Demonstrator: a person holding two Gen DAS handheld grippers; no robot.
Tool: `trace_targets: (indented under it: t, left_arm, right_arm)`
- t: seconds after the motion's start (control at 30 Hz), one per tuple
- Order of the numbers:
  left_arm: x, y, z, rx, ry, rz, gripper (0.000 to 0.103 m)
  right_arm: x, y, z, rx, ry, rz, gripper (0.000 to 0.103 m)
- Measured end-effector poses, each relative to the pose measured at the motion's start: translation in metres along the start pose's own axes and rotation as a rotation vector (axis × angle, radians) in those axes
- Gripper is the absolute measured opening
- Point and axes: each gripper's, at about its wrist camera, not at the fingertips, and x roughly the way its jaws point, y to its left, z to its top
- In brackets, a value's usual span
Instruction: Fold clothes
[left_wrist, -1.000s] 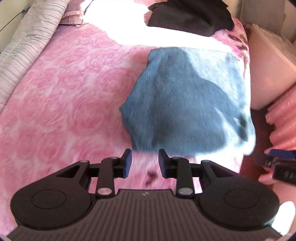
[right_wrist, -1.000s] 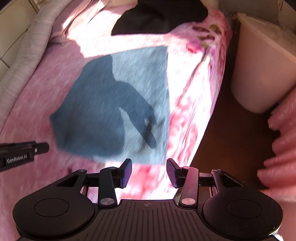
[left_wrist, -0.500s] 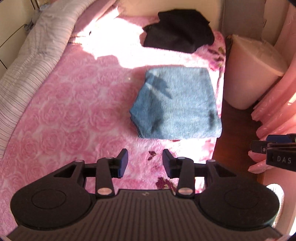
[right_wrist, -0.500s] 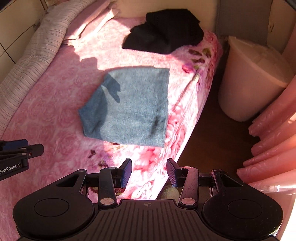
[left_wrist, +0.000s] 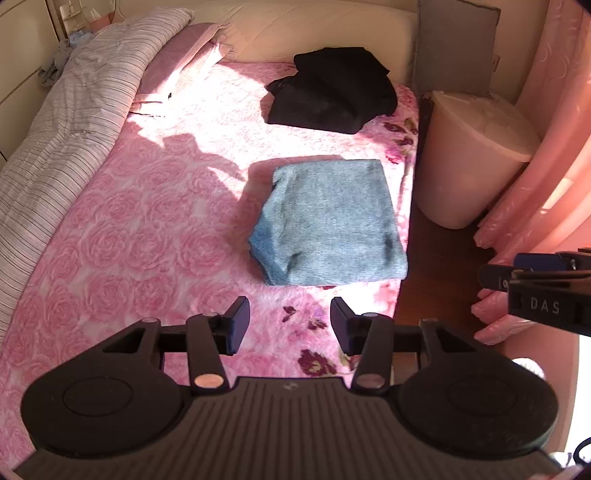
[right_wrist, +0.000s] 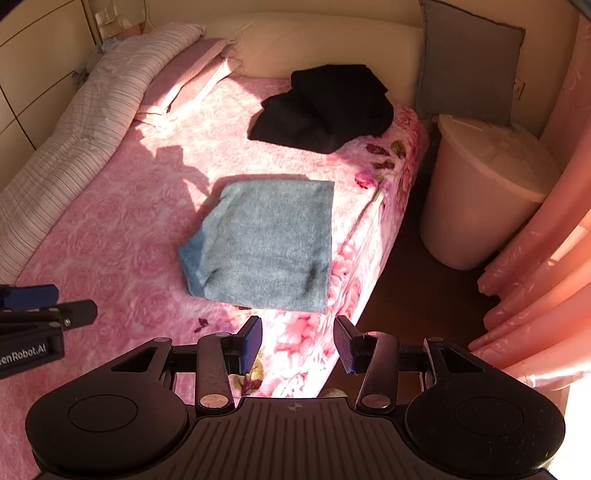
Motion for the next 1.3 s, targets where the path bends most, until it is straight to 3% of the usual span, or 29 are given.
trace_targets:
  t: [0.3, 0.67, 1.07, 1.3]
  left_arm:
    - [-0.011, 0.002, 0.008, -0.011, -0.015, -0.038, 0.044]
    - [0.009, 0.006, 0.016, -0.047, 0.027, -0.063, 0.046]
    - [0.068, 0.026, 0.042, -0.148, 0.101, -0.065, 0.049]
    - [0.126, 0.055, 0.060, -0.254, 0.138, -0.135, 0.049]
  right_arm:
    - [-0.023, 0.006, 0.011, -0.018, -0.063, -0.014, 0.047]
    - [-0.012, 0.000, 0.023, -0.016, -0.039, -0.034, 0.047]
    - [0.042, -0.016, 0.054, -0.014, 0.064, -0.011, 0.047]
    - [0.096, -0.053, 0.077, 0.088, 0.141, 0.081, 0.047]
